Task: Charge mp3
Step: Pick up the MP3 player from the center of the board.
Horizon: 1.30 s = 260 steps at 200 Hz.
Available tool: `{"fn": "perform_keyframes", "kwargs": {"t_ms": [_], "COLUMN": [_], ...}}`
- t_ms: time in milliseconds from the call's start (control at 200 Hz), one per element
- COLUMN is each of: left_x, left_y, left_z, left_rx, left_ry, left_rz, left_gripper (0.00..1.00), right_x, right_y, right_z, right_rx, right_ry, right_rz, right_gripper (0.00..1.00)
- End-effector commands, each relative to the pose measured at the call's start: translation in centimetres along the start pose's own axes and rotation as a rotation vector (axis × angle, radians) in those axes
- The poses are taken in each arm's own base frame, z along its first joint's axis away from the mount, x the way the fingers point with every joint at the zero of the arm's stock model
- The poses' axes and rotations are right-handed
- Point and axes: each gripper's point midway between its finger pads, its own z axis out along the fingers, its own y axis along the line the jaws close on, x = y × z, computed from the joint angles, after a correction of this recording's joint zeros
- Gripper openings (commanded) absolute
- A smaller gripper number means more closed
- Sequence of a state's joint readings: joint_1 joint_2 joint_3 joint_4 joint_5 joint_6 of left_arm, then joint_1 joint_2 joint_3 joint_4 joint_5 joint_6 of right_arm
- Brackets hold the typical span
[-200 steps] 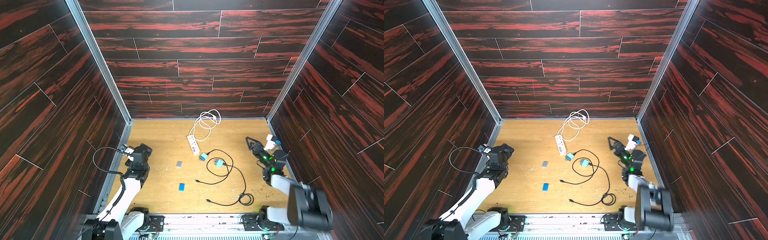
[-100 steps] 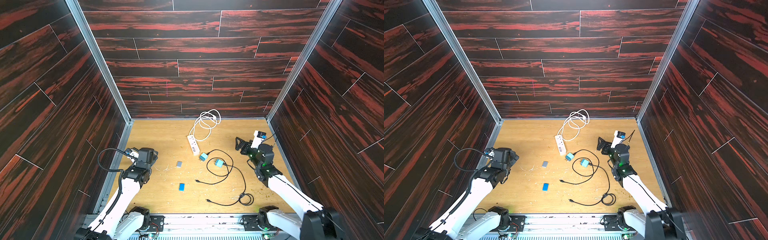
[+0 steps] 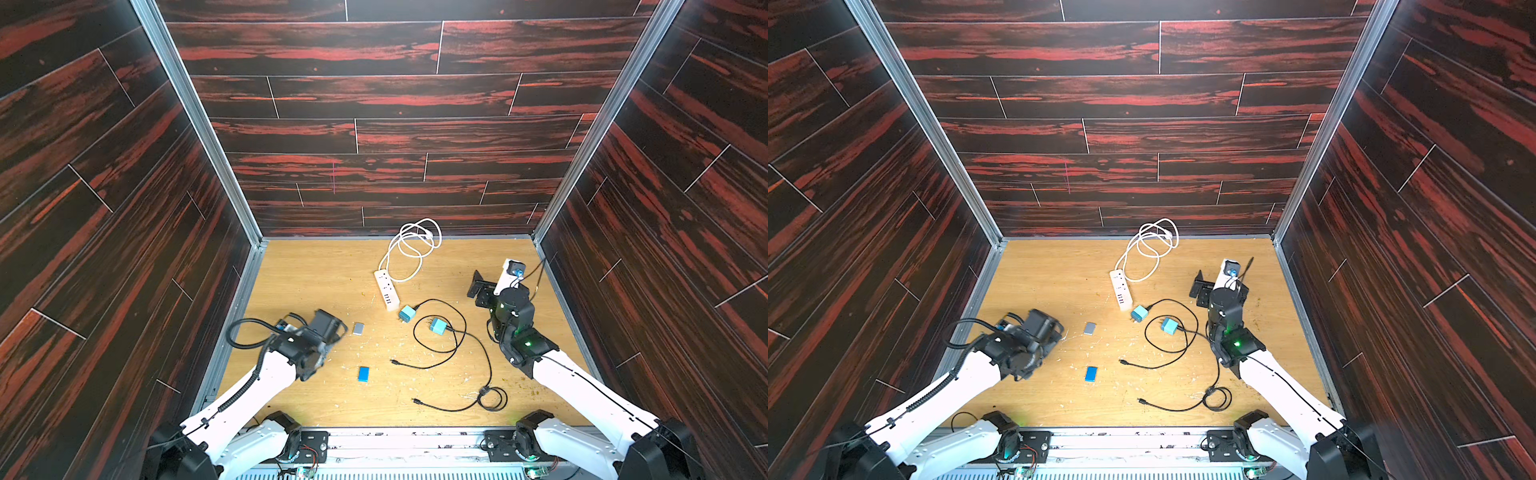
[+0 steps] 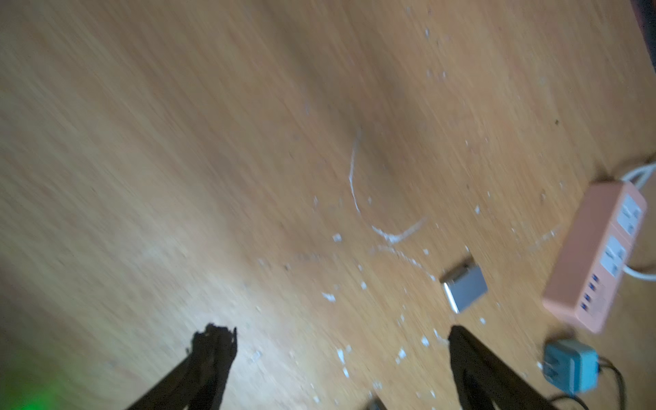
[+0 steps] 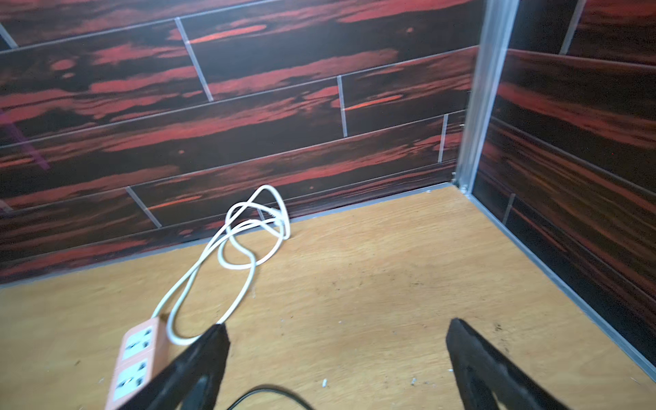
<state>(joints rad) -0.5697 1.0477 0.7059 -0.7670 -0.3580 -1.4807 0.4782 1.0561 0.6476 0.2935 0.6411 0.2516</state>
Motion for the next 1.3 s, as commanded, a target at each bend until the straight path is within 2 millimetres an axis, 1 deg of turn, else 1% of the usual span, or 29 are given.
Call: {"fn": "perform_keyframes", "kwargs": {"t_ms": [0, 95, 160, 215, 230, 266, 381, 591, 852, 1122, 1298], "left_x": [2.4, 4.4, 5.5, 6.2, 6.5, 7.0, 8.6, 10.9, 12.5, 13.2, 13.9], "left_y": [0.5, -0.2, -1.0, -0.9, -1.7, -2.0, -2.3, -1.6, -2.3, -1.4, -0.7], "left_z": [0.9, 1.4, 1.6, 1.9, 1.9, 2.0, 2.4, 3.5, 3.3, 3.0, 3.5], "left_rx": [-0.01, 0.029, 0.064, 0.054, 0.082, 0.084, 0.07, 0.007, -0.021, -0.057, -0.082], "left_ry": [0.054, 0.103, 0.125, 0.133, 0.143, 0.157, 0.181, 0.23, 0.264, 0.276, 0.29], "left_rz": [-0.1, -0.141, -0.15, -0.148, -0.16, -0.163, -0.187, -0.257, -0.271, -0.276, -0.292], "left_gripper": [0.95, 0.94, 0.94, 0.94, 0.94, 0.94, 0.93, 0.89, 0.88, 0.84, 0.82], "right_x": [0.6, 0.2, 0.2, 0.4, 0.5, 0.6, 1.2, 1.4, 1.7, 1.9, 2.0], "right_y": [0.3, 1.4, 1.8, 2.0, 2.1, 2.4, 3.1, 4.4, 5.5, 6.6, 6.9], "right_z": [-0.9, -2.4, -2.9, -3.1, -3.2, -3.4, -3.8, -4.5, -4.9, -5.1, -5.1], "right_rx": [-0.041, -0.153, -0.185, -0.201, -0.208, -0.229, -0.267, -0.329, -0.371, -0.424, -0.434], "right_ry": [0.02, -0.009, 0.011, 0.032, 0.037, 0.045, 0.076, 0.084, 0.096, 0.12, 0.132], "right_rz": [-0.003, 0.03, 0.031, 0.037, 0.038, 0.043, 0.051, 0.042, 0.02, 0.017, 0.013], "right_gripper": [0.98, 0.98, 0.98, 0.98, 0.98, 0.98, 0.98, 0.98, 0.98, 0.98, 0.98]}}
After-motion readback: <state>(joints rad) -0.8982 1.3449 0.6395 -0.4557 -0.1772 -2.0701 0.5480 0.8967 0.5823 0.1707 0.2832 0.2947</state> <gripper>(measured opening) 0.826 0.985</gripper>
